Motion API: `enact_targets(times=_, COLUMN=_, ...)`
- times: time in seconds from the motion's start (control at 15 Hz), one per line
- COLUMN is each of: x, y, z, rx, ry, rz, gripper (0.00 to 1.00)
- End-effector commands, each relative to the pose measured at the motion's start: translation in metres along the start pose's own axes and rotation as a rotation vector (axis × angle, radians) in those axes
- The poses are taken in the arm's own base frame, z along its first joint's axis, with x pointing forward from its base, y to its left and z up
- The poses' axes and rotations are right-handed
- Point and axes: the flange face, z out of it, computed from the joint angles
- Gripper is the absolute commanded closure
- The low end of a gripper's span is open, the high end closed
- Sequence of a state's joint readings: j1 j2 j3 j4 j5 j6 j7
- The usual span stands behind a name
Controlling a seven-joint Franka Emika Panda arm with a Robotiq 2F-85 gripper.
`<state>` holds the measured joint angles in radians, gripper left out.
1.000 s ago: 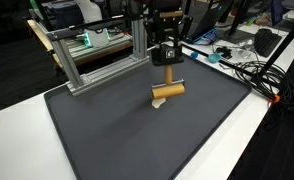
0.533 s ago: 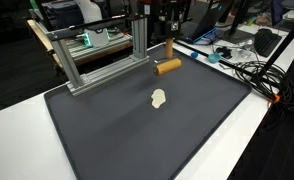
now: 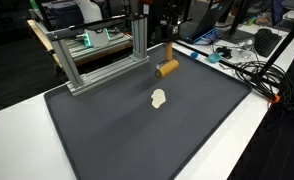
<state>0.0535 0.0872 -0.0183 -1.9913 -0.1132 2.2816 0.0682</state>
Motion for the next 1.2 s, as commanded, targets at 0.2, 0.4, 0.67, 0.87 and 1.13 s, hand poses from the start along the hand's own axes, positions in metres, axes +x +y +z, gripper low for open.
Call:
enact_targets(times=0.2, x=0.009, y=0.026, z=0.023, rx=0.122, ry=0.043, rz=-0.256, gripper=0.78)
enact_targets(times=0.4, x=0.004, y=0.026, z=0.031, rx=0.111, ry=0.006, rz=-0.220, gripper=0.53)
enact_targets(times=0.67, x=0.005, y=0.020, z=0.037, rx=0.058, ry=0.018, rz=-0.255, gripper=0.78)
enact_targets(times=0.87, x=0.007, y=0.024, z=0.061, rx=0.076, ry=-0.021, rz=-0.272, gripper=0.78)
enact_targets(times=1.13, x=0.010, y=0.034, z=0.093, rx=0.170, ry=-0.040, rz=-0.220, gripper=0.78)
